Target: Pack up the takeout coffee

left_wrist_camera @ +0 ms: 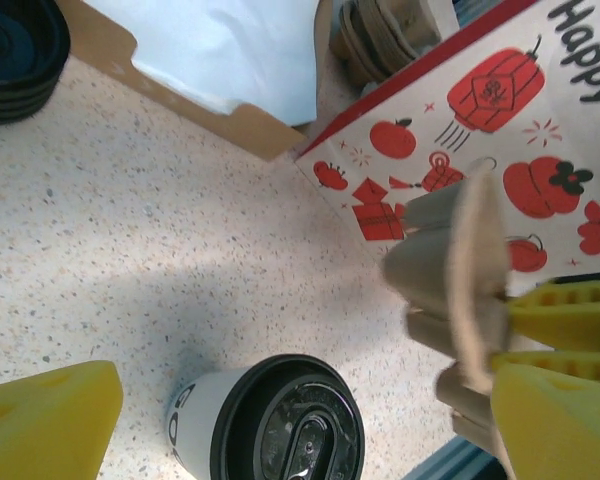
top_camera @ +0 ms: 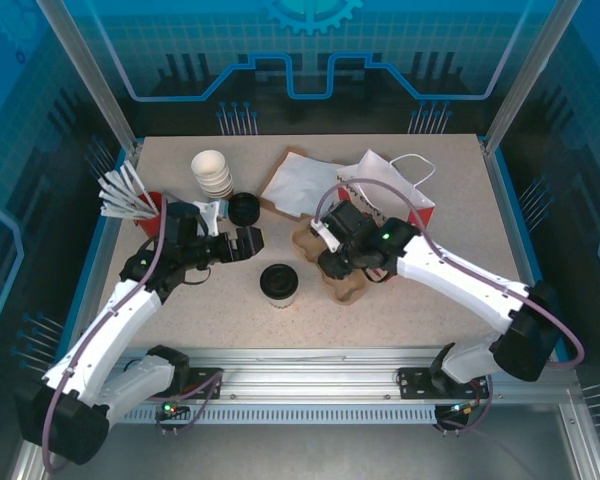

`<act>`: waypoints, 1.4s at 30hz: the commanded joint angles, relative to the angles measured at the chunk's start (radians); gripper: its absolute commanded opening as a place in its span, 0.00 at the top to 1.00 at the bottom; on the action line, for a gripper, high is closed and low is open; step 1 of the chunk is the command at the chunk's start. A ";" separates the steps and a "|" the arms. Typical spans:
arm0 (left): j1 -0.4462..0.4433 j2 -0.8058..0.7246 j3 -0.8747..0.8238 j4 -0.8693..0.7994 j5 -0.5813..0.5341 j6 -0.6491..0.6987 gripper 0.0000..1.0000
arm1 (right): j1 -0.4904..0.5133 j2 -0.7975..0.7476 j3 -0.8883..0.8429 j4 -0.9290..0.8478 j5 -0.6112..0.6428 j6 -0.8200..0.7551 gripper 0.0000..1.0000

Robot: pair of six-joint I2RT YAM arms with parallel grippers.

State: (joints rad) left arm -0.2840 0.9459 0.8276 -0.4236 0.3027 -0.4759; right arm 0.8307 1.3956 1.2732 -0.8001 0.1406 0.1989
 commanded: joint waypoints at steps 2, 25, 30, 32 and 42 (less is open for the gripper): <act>0.007 -0.067 0.039 0.040 -0.089 -0.054 0.05 | 0.030 -0.041 0.154 -0.047 -0.071 -0.047 0.69; -0.128 0.224 0.328 0.253 -0.066 0.003 0.16 | -0.272 0.016 0.827 -0.188 -0.203 -0.162 0.69; -0.150 0.415 0.483 0.227 -0.036 0.193 0.17 | -0.424 0.041 0.829 -0.192 -0.244 -0.161 0.69; -0.157 0.504 0.565 0.208 0.002 0.258 0.18 | -0.476 0.052 0.816 -0.190 -0.268 -0.154 0.69; -0.220 0.977 1.118 -0.077 0.116 0.478 0.23 | -0.584 0.057 0.713 -0.166 -0.271 -0.162 0.69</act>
State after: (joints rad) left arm -0.4801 1.8362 1.8000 -0.3481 0.3592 -0.1177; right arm 0.2672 1.4536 2.0090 -0.9722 -0.1135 0.0471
